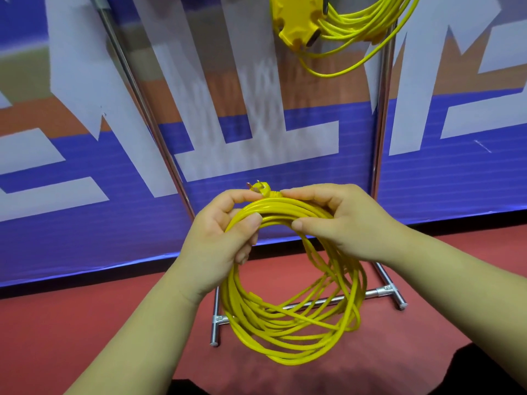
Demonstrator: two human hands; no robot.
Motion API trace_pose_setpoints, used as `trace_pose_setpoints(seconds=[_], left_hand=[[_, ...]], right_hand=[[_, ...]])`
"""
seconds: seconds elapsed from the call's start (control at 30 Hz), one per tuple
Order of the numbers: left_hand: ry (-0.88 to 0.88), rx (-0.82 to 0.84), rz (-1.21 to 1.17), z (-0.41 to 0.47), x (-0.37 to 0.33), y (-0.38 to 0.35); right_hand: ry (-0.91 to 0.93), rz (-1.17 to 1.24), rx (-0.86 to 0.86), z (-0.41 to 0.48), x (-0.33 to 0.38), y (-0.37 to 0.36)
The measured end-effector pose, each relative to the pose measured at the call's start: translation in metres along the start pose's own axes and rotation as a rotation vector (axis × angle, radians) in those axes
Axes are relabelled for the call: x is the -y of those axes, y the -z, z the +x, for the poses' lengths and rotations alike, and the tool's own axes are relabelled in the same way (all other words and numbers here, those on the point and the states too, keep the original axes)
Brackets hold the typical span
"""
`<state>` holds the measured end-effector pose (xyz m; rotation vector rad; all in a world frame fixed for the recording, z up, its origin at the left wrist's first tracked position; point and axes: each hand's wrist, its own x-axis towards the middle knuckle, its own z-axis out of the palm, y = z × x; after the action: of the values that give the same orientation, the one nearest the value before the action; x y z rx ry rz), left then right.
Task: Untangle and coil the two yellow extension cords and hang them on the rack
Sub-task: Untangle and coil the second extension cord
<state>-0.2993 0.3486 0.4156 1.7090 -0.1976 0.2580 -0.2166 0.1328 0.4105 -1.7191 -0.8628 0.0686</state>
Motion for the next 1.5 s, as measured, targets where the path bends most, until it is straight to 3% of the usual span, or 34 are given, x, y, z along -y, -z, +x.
trace_pose_setpoints(seconds=[0.4,0.63,0.77,0.93,1.2,1.5], left_hand=[[0.01,0.104,0.043,-0.001,-0.008,0.006],[-0.047,0.044,-0.095,-0.001,-0.013,0.009],[-0.096,0.001,-0.201,-0.001,-0.018,0.016],[-0.101,-0.07,-0.241,-0.001,-0.016,0.018],[-0.044,-0.143,-0.309,0.002,-0.008,0.023],[0.106,-0.042,-0.158,0.0,0.017,0.013]], right_hand=[[-0.016,-0.011,0.189,-0.004,0.008,0.006],[-0.046,0.182,0.191,-0.003,0.007,0.005],[-0.109,0.15,0.278,-0.003,0.002,0.01],[-0.163,0.293,0.381,-0.001,0.009,0.013],[-0.172,0.509,0.386,-0.001,0.013,0.031],[-0.09,0.199,0.093,-0.004,0.01,0.029]])
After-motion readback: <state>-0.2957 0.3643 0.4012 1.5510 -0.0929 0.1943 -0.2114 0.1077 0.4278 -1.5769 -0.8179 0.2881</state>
